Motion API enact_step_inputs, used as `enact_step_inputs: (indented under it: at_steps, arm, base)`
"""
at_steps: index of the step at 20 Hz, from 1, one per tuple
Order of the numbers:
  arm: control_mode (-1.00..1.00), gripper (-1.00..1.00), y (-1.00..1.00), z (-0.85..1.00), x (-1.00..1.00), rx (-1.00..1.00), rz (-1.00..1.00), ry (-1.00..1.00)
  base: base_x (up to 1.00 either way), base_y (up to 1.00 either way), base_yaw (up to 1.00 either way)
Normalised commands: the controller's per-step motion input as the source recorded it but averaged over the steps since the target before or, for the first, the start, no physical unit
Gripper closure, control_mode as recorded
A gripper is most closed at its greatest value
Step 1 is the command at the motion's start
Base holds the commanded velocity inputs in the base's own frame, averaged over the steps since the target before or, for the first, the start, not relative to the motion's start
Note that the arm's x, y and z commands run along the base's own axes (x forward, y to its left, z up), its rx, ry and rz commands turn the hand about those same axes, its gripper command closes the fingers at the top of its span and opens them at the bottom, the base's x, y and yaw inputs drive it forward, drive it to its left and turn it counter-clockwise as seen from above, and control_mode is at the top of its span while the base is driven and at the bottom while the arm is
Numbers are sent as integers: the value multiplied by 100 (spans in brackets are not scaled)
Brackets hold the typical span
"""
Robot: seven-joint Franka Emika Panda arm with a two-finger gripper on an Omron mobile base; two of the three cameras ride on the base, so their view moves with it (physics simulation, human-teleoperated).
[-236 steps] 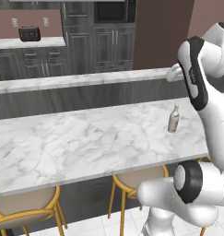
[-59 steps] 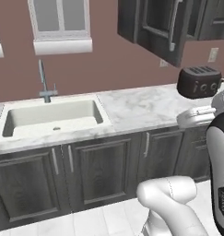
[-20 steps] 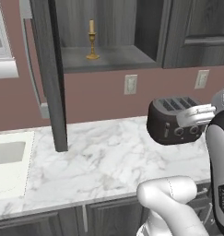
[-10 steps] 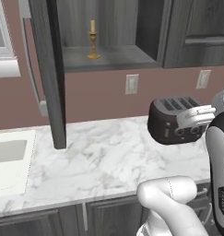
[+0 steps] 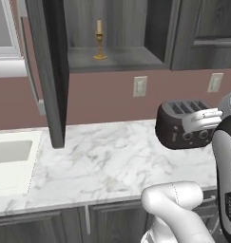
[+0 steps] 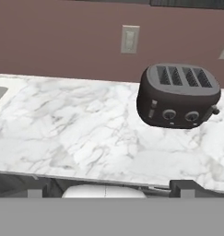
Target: Get the candle and the liquor from the cabinet and move them to the dining counter.
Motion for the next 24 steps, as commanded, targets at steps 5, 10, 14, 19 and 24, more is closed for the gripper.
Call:
enact_step_inputs:
  at_steps: [5,10,14,19,24]
  arm:
    - [100,-100,0,0,0,0,0,0]
    - [100,-100,0,0,0,0,0,0]
    - [100,-100,0,0,0,0,0,0]
    - [-100,-100,5,0,0,0,1,0]
    - [-100,-100,20,9,-4,0,5,-18]
  base:
    - [0,0,20]
    - [0,0,27]
    - [0,0,14]
    - [0,1,6]
    - [0,0,0]
